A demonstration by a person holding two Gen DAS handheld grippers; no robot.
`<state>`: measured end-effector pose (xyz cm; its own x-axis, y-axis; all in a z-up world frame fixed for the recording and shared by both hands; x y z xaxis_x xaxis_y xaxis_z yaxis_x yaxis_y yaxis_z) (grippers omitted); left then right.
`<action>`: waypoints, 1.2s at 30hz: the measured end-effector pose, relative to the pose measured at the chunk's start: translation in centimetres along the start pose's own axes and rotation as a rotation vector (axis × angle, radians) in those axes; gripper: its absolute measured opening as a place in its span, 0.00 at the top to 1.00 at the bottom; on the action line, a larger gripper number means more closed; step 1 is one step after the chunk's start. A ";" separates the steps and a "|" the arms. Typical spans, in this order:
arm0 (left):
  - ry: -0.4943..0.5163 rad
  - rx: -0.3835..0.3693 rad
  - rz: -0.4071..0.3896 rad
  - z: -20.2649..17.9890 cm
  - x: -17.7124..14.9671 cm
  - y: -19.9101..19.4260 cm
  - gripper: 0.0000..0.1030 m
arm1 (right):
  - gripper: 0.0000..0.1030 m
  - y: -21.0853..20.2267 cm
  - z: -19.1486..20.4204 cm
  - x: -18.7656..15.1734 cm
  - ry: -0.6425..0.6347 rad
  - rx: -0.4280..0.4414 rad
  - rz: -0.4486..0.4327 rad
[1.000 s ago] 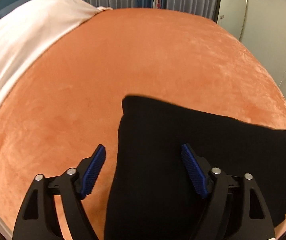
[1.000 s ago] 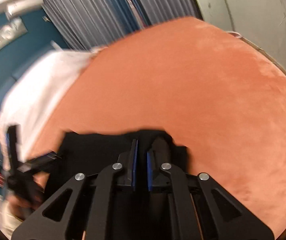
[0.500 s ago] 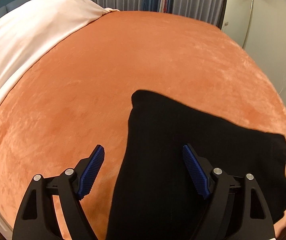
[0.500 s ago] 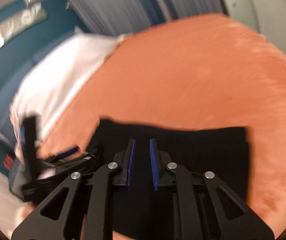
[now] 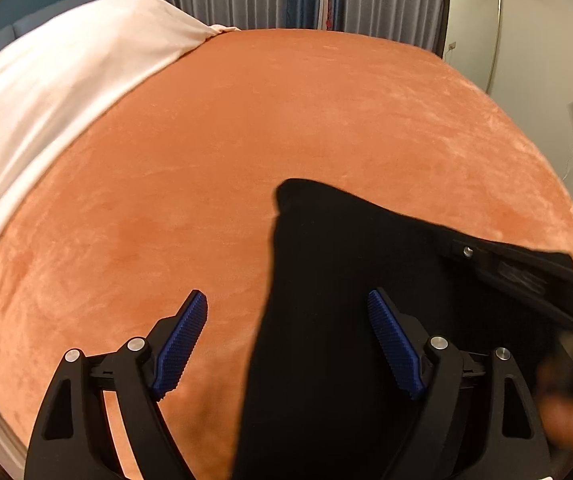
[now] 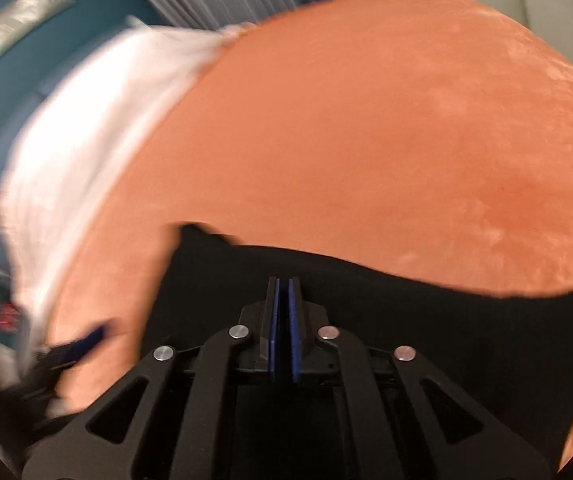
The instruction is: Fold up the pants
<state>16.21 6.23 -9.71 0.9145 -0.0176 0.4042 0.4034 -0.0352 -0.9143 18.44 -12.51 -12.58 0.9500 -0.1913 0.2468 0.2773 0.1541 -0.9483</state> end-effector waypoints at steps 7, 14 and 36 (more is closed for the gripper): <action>0.024 0.023 0.005 0.7 -0.4 0.8 0.18 | 0.93 -9.5 -4.7 -6.2 0.097 0.073 -0.186; 0.042 0.016 0.013 -0.4 -1.5 -0.5 0.19 | 1.00 -9.8 -8.3 -14.0 0.044 0.027 -0.149; 0.112 0.081 0.004 -3.1 -5.5 -3.6 0.19 | 1.00 -11.8 -9.7 -17.3 0.070 0.063 -0.162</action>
Point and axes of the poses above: each gripper's, at about its wrist camera, not at the fingertips, and y roughly the way its jaws point, z to its left, x to its top, the point moved 2 cm from there along y, roughly the way its jaws point, and after that the axes turned 12 degrees about z, right-handed, at the moved point
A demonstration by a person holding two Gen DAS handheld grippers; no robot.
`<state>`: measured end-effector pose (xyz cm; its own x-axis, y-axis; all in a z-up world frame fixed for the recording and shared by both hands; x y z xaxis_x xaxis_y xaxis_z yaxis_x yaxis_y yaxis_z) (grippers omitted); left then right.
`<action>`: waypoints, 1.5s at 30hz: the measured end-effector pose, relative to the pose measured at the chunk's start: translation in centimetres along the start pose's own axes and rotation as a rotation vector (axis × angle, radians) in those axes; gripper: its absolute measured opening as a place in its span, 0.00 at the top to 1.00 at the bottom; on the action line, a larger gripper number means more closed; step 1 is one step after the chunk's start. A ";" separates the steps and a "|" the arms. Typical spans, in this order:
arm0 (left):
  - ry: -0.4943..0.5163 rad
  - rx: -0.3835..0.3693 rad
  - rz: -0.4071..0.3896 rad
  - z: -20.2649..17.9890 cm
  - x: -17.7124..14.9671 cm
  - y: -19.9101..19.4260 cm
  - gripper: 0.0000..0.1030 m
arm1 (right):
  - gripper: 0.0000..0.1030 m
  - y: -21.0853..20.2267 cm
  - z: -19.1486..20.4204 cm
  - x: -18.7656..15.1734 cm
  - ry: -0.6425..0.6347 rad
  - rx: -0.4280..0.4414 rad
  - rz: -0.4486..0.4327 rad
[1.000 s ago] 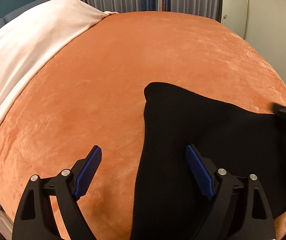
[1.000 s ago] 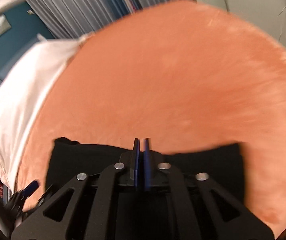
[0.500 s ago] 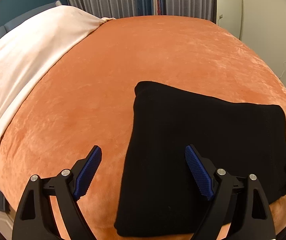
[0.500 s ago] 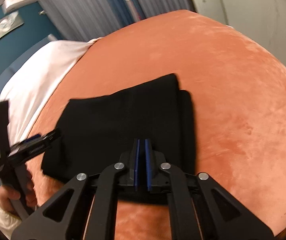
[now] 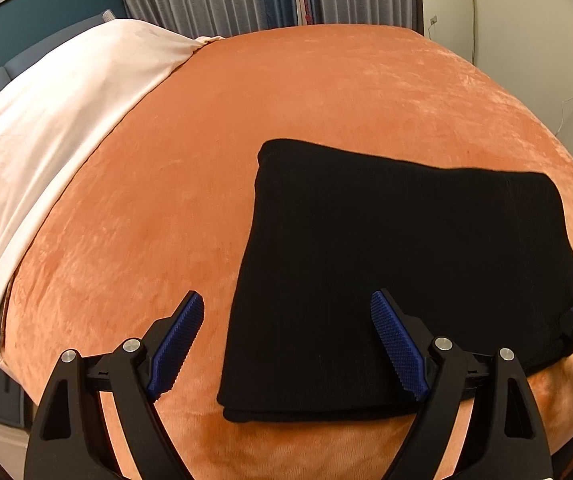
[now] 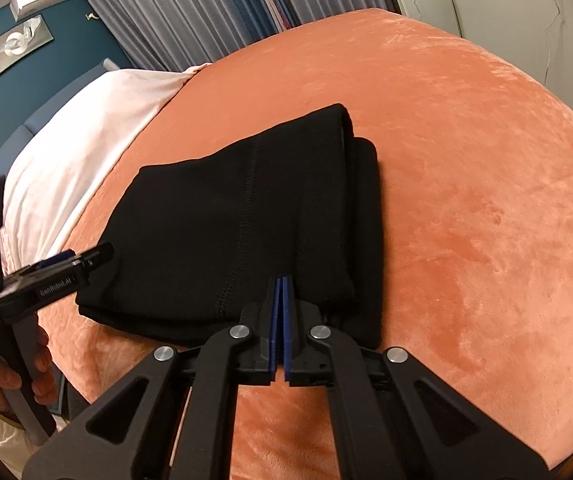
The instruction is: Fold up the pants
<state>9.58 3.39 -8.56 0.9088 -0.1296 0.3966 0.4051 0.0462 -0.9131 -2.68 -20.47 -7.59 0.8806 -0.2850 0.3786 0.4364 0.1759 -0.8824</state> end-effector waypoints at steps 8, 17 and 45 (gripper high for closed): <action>0.001 0.013 0.019 -0.5 -0.6 0.5 0.19 | 0.93 -2.5 2.4 -0.4 -0.050 -0.060 -0.039; 0.024 0.030 0.031 -1.2 -1.1 0.8 0.19 | 0.99 -1.3 0.5 -0.7 0.021 -0.020 -0.012; 0.033 0.026 0.044 -1.4 -1.8 1.1 0.16 | 0.75 0.1 0.7 -2.5 -0.196 -0.302 -0.020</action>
Point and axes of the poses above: each gripper's, at about its wrist camera, not at the fingertips, and y roughly the way its jaws point, z to its left, x to its top, the point moved 2 cm from there along y, roughly the way its jaws point, and after that the axes turned 12 degrees about z, right-handed, at the moved point
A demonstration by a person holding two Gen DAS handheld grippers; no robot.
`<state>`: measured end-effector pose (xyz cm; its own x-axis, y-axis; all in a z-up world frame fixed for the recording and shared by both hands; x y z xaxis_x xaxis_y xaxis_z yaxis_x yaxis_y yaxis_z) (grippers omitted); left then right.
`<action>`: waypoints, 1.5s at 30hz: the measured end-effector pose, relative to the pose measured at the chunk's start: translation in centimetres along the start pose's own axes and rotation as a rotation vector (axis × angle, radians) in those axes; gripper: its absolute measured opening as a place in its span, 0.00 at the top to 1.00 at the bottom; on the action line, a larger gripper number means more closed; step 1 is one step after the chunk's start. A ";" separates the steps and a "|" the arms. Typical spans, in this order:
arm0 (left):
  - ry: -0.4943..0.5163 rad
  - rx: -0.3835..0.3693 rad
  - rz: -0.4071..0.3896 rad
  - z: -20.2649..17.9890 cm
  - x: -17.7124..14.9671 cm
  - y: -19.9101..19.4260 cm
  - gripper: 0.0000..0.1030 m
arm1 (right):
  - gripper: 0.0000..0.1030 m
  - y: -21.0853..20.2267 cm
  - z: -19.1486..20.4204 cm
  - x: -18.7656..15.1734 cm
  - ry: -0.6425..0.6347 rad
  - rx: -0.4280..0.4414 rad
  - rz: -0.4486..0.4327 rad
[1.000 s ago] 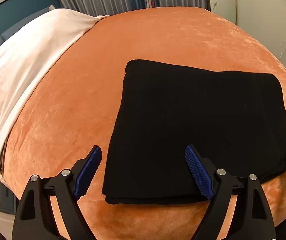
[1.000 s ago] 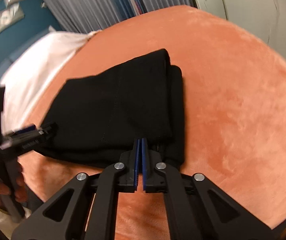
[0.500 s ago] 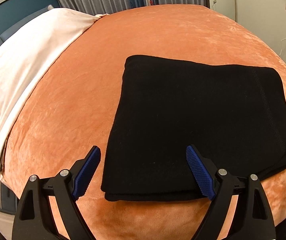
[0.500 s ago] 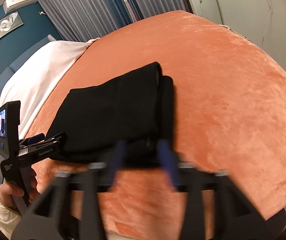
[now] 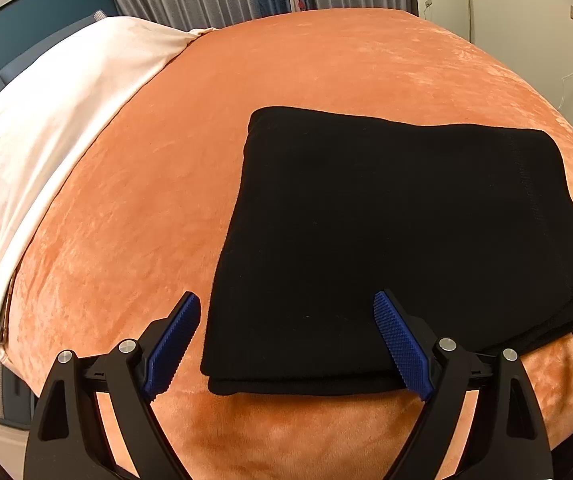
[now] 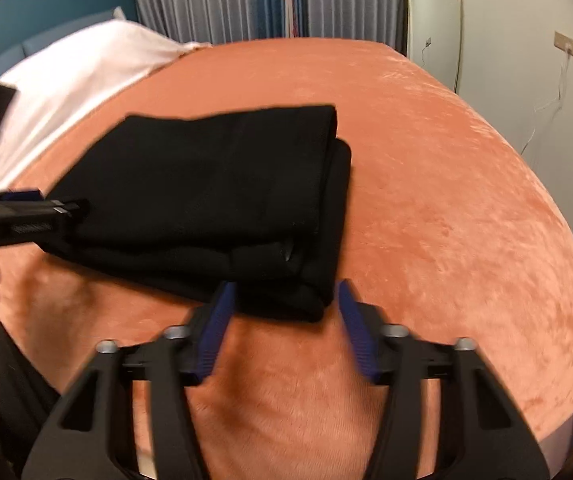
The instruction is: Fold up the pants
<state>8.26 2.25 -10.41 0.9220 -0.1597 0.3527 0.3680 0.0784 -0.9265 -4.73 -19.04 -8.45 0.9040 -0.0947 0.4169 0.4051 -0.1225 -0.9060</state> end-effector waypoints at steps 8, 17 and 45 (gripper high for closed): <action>-0.007 -0.008 -0.002 0.6 -0.2 -0.1 0.16 | 0.76 -0.1 -3.8 0.1 0.181 0.220 0.032; -0.185 -0.396 0.052 7.4 1.1 -1.3 0.15 | 0.13 -1.8 -7.3 3.9 0.327 0.471 0.010; -0.229 -0.874 0.288 4.7 4.2 8.8 0.06 | 0.04 7.1 -2.5 6.9 0.257 0.629 0.161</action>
Point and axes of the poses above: each gripper's, at about its wrist camera, not at the fingertips, and y roughly the way its jaws point, z to its left, x to its top, the point moved 2 cm from there along y, roughly the way its jaws point, and after that the axes turned 12 degrees about z, right-handed, at the moved point
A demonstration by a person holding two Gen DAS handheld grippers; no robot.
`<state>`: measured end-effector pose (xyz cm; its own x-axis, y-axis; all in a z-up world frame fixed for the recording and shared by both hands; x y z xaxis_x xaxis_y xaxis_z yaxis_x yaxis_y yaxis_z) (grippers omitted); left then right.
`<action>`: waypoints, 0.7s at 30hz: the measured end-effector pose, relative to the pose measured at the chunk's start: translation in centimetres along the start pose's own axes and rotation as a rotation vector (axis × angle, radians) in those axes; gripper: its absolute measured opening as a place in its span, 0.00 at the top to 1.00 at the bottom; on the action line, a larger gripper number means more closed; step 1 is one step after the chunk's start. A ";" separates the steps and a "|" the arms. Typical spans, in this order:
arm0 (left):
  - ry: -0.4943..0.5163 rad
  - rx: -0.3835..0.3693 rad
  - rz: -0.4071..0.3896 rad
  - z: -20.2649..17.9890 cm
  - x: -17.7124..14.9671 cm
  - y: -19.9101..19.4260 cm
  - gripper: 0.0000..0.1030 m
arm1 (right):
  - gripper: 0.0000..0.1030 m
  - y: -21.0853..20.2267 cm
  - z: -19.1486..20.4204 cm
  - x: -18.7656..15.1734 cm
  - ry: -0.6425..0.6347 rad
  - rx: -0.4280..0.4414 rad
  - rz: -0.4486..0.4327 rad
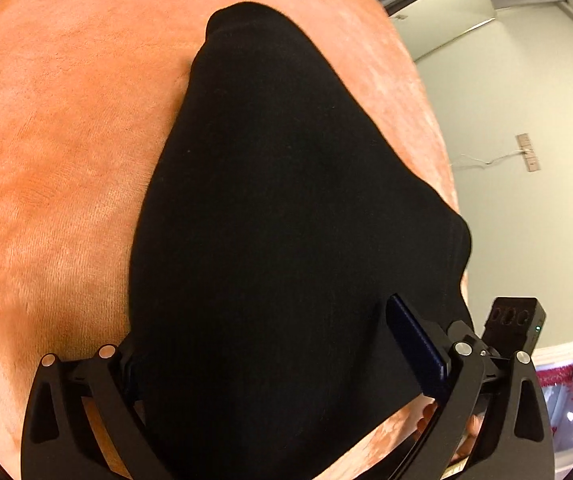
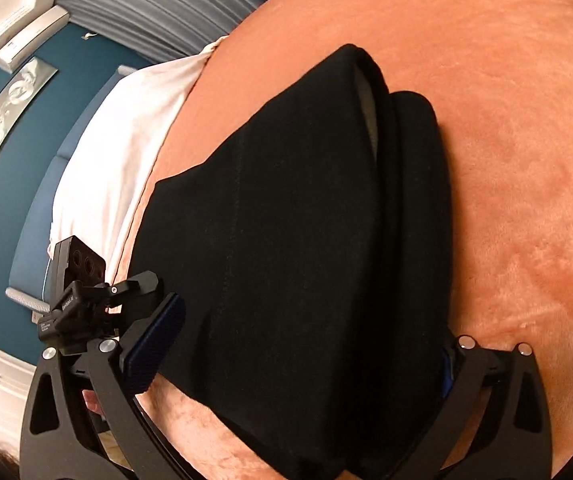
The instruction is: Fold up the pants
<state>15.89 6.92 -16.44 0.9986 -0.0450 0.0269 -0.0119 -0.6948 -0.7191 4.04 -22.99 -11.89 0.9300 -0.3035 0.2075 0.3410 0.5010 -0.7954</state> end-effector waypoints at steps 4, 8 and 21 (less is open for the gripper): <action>0.030 0.031 -0.043 -0.6 -0.2 0.4 0.06 | 0.04 0.7 0.7 0.2 -0.014 -0.066 -0.012; 0.020 0.073 -0.065 -1.2 0.0 -0.2 0.50 | 0.58 -0.1 0.7 0.4 0.045 -0.077 -0.044; 0.065 0.012 -0.041 -4.0 -9.8 -5.7 0.75 | 0.64 -5.9 6.6 -8.8 -0.001 -0.004 -0.031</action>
<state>5.92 8.45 -9.89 0.9928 -0.0641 0.1013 0.0295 -0.6883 -0.7248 -5.25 -17.91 -5.26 0.9192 -0.3178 0.2326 0.3690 0.4882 -0.7909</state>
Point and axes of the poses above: each gripper's, at about its wrist camera, not at the fingertips, and y roughly the way its jaws point, z to its left, x to its top, the point moved 2 cm from there along y, roughly the way its jaws point, and after that the axes turned 12 degrees about z, right-handed, at the moved point
